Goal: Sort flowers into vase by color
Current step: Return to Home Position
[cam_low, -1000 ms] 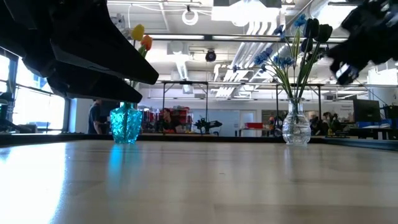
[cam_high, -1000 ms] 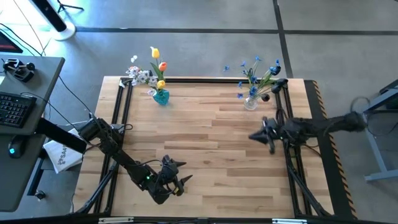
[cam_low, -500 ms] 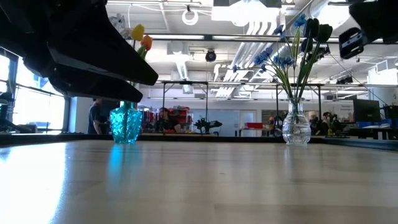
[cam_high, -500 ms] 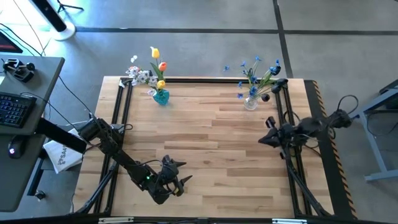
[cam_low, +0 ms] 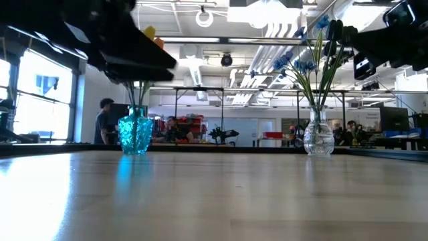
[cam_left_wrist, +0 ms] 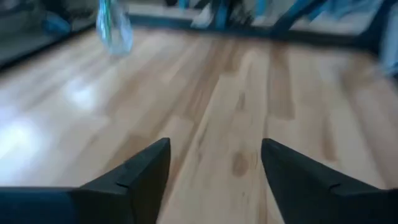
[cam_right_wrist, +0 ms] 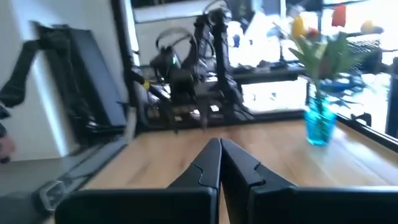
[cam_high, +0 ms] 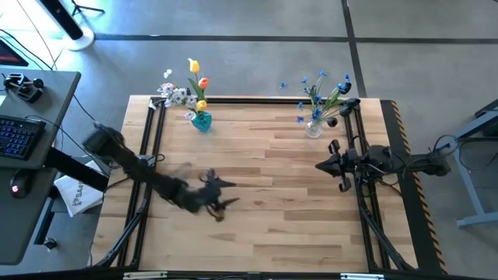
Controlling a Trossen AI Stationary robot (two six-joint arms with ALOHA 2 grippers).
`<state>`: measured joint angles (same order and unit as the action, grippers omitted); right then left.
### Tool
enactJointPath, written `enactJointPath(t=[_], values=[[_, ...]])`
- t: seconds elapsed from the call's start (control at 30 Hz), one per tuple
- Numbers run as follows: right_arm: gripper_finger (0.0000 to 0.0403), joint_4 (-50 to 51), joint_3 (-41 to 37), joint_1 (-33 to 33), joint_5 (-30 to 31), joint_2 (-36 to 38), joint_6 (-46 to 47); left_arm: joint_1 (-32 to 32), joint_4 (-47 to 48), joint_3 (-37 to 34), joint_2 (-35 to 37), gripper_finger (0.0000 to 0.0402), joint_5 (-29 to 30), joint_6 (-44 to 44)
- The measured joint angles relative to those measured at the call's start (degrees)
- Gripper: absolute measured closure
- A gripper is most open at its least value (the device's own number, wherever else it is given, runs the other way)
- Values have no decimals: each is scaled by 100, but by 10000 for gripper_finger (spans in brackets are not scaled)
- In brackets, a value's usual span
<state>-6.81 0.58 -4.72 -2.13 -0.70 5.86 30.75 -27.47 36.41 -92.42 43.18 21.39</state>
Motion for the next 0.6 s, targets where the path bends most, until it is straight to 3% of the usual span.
enactJointPath(t=[0.13, 0.3, 0.5, 0.6], values=[[403, 241, 0, 198, 405, -16, 19, -273, -1382, -1300, 1177, 202, -578, -671], [403, 522, 3, 265, 812, -41, 18, -241, -2265, -2775, 2699, 270, -727, -822], [403, 537, 4, 259, 793, -41, 317, -727, -2173, -3578, 4353, 376, -1202, -1371], [403, 540, 7, 259, 793, -41, 451, -1114, -1548, -3577, 5087, 394, -1599, -1719]])
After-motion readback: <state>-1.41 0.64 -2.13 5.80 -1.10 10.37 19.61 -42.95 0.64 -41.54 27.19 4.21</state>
